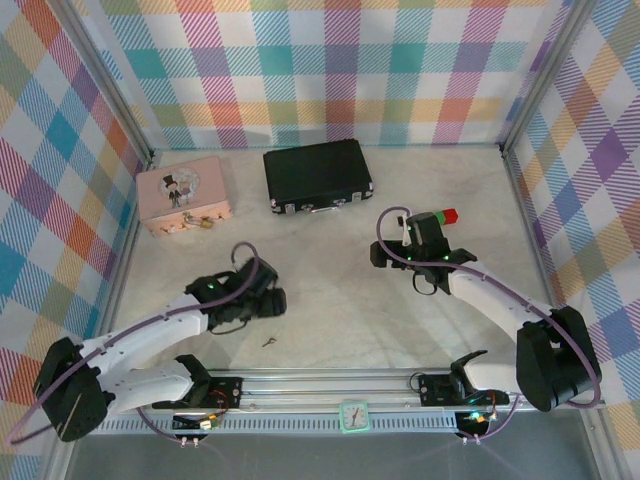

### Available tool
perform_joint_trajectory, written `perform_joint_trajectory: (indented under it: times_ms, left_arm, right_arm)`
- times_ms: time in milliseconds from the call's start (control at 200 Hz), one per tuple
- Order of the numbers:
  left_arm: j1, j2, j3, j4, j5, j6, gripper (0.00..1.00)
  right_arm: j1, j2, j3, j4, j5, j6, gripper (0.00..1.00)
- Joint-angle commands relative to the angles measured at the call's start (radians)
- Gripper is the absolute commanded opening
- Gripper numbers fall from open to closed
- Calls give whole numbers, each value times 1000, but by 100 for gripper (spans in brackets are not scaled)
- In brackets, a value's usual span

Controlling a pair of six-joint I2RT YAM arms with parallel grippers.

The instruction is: Unlock a padlock with a key

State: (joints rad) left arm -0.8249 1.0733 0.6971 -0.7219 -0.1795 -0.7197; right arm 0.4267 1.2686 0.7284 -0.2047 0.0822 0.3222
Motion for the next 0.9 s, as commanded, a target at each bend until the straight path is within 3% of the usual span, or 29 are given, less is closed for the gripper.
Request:
perform_joint_trajectory:
  times_ms: [0,115,285,580,895]
  left_arm:
    - [-131,45,-3,-106,-56,-166,78]
    - [-225,147,20,-96,-53,-172,69]
    - [-292,283,42,-37,-12,-146,45]
    - [-296,354,6,38,-15,-96,38]
    - [-296,401,22,90,4,-57,0]
  right_arm:
    - [11,-22,10,-23,30,24,99]
    - [12,-30,-2,-33,33,32,99]
    - [14,-60,-25,-45,53,44,99]
    - [14,-99,-34,-49,65,39,99]
    - [15,-113,-32,-55,65,51,99]
